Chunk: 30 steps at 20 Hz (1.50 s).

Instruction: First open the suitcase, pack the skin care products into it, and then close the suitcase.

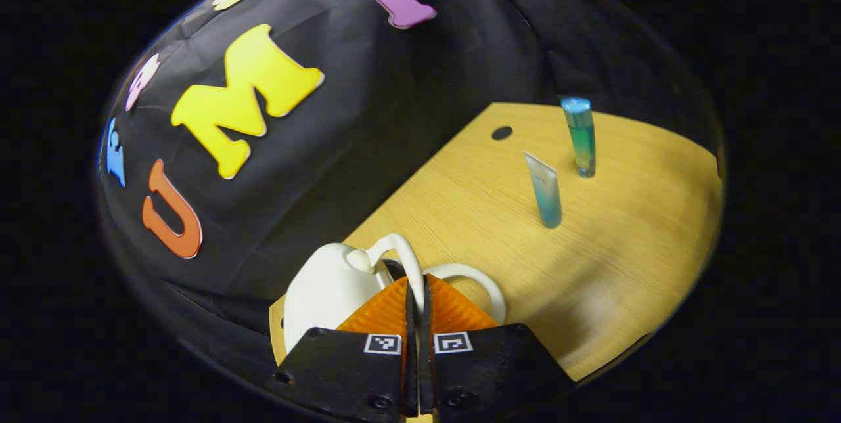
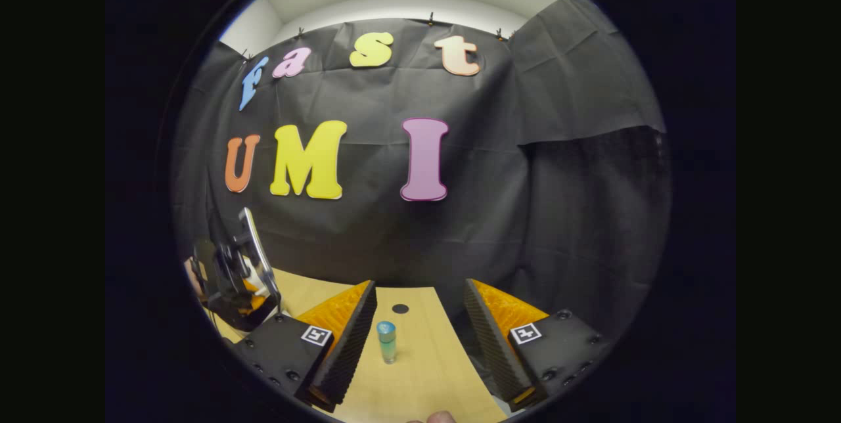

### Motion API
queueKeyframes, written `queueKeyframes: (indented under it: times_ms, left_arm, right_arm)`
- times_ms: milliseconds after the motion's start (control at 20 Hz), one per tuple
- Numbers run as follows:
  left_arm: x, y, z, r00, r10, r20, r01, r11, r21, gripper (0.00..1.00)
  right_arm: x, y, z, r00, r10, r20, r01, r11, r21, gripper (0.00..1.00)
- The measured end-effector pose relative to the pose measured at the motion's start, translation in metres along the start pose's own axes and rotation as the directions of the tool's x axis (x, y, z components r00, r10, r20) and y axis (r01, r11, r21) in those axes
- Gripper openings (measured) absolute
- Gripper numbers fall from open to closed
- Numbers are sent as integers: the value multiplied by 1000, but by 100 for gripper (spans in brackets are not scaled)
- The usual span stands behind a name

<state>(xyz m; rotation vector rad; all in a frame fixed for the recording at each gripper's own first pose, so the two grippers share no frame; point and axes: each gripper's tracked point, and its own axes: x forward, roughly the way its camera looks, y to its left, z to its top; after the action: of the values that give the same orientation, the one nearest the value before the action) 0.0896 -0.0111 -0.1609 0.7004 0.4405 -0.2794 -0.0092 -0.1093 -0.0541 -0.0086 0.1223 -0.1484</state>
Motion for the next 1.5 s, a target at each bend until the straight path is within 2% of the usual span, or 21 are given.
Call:
queueKeyframes:
  times_ms: [200, 350, 500, 600, 750, 850, 1000, 1300, 1350, 1450, 1500]
  left_arm:
    - [-32, 96, 15, 984, 132, 120, -111, 980, -168, 3]
    - [-54, 170, -7, 963, 225, 149, -166, 929, -331, 3]
    - [-64, 235, -50, 944, 287, 163, -183, 866, -466, 3]
    - [-61, 275, -86, 928, 337, 162, -210, 828, -520, 3]
    - [-38, 318, -166, 923, 380, 62, -272, 757, -594, 4]
    - [-24, 326, -222, 922, 387, -15, -313, 722, -617, 5]
    - [5, 321, -290, 932, 336, -134, -338, 676, -656, 7]
    - [37, 281, -351, 954, 199, -226, -300, 568, -766, 8]
    - [41, 274, -358, 953, 182, -244, -304, 564, -767, 9]
    - [46, 269, -368, 946, 171, -276, -323, 579, -748, 13]
    - [44, 275, -370, 936, 199, -289, -350, 590, -728, 16]
  right_arm:
    - [0, 36, 12, 999, 47, 19, -47, 999, -12, 80]
    - [0, 57, 20, 997, 71, 29, -71, 997, -18, 80]
    - [-1, 74, 26, 996, 83, 29, -82, 996, -28, 80]
    - [1, 87, 27, 996, 91, 23, -90, 995, -37, 80]
    - [1, 104, 23, 996, 86, 1, -86, 995, -46, 80]
    - [1, 115, 17, 997, 80, -18, -81, 995, -60, 80]
    - [-1, 134, 7, 995, 87, -57, -92, 992, -91, 80]
    - [-4, 155, 2, 994, 72, -86, -81, 990, -117, 80]
    - [-3, 157, 2, 994, 69, -88, -79, 990, -118, 80]
    - [-2, 163, 1, 993, 69, -92, -79, 990, -116, 80]
    - [-2, 166, -1, 993, 73, -94, -84, 990, -111, 80]
